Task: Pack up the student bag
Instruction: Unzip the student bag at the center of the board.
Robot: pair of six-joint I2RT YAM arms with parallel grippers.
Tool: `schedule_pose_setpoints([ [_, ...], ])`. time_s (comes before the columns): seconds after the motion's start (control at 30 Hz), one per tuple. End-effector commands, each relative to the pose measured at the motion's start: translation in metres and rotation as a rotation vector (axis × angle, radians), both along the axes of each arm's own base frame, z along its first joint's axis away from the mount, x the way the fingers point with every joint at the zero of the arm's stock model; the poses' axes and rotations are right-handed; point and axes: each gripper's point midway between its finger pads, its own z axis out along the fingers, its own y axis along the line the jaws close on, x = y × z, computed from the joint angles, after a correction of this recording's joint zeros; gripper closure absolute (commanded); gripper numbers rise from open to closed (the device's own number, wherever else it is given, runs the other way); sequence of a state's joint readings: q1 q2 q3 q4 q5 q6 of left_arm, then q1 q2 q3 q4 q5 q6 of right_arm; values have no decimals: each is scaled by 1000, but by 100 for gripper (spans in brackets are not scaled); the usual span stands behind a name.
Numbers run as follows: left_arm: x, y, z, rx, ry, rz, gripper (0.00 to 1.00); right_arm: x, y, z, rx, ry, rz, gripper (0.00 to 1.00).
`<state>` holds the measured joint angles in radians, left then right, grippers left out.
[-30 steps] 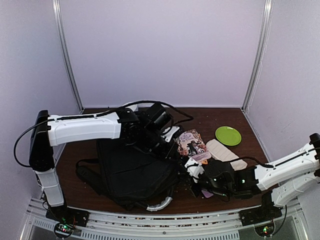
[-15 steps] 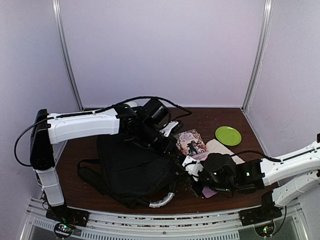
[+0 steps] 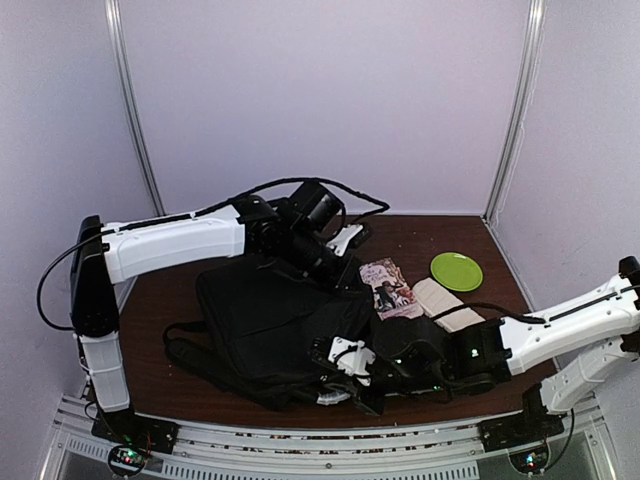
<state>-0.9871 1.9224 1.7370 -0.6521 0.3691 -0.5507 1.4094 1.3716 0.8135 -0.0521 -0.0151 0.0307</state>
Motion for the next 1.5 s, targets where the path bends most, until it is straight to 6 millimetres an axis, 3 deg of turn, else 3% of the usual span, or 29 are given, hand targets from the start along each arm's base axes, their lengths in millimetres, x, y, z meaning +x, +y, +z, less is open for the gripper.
schedule_pose_setpoints([
  [0.0,30,-25,48,-175,-140,-5,100,-33,27,10,16,12,143,100],
  [0.4,28,-41,48,-210,-122,-66,100,-54,77,12,-4,-39,240,100],
  [0.67,29,-49,49,-228,-119,-83,100,-52,110,9,-1,-61,194,100],
  [1.1,29,-59,37,-249,-94,-109,100,-69,158,11,10,-24,176,100],
  [1.27,27,-60,34,-250,-91,-124,100,-64,165,8,11,-23,115,100],
  [1.3,26,-59,33,-247,-92,-126,100,-64,164,8,10,-21,116,99],
  [1.47,25,-56,31,-229,-104,-133,100,-72,142,20,23,-11,166,60],
])
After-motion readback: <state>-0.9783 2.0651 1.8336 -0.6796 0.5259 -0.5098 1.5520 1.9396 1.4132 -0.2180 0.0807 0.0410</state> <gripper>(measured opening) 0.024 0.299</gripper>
